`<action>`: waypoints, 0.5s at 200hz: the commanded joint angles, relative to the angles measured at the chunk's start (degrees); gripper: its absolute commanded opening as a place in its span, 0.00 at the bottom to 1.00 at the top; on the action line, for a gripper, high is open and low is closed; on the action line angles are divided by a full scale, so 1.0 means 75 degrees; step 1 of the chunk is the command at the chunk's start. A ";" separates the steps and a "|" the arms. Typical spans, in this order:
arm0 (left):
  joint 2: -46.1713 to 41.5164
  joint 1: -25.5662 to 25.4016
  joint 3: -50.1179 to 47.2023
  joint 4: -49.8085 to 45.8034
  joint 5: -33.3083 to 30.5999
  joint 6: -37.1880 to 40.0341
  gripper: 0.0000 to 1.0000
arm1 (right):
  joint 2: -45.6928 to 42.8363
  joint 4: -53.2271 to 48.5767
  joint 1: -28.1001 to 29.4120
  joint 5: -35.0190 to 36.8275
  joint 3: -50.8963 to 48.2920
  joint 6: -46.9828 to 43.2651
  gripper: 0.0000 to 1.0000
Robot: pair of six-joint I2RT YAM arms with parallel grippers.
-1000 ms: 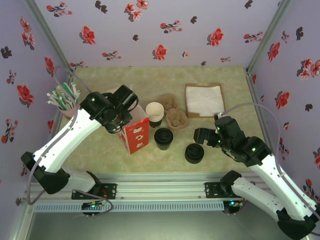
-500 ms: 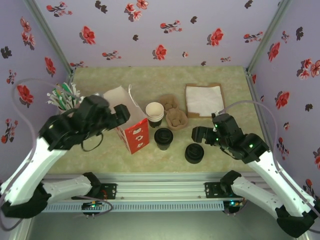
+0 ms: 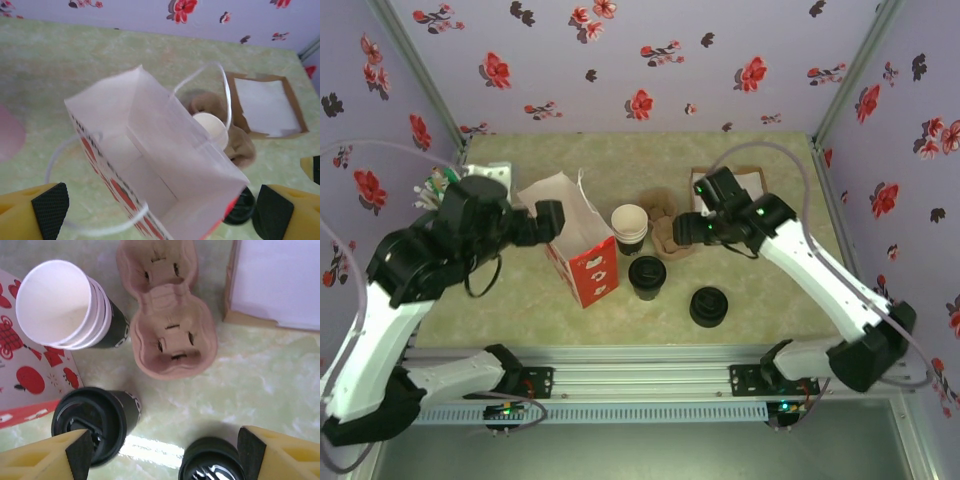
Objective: Pack the takeout coffee
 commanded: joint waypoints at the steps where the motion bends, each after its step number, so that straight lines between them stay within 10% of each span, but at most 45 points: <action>1: 0.0781 0.0671 0.0906 0.0080 0.0699 0.1191 0.99 | 0.0742 -0.0232 -0.0093 -0.0009 0.0734 -0.0552 0.76; 100: 0.4624 0.4045 0.3273 0.1424 0.4628 0.1084 0.99 | 0.4383 -0.0660 -0.0585 0.0099 0.3266 -0.0903 0.60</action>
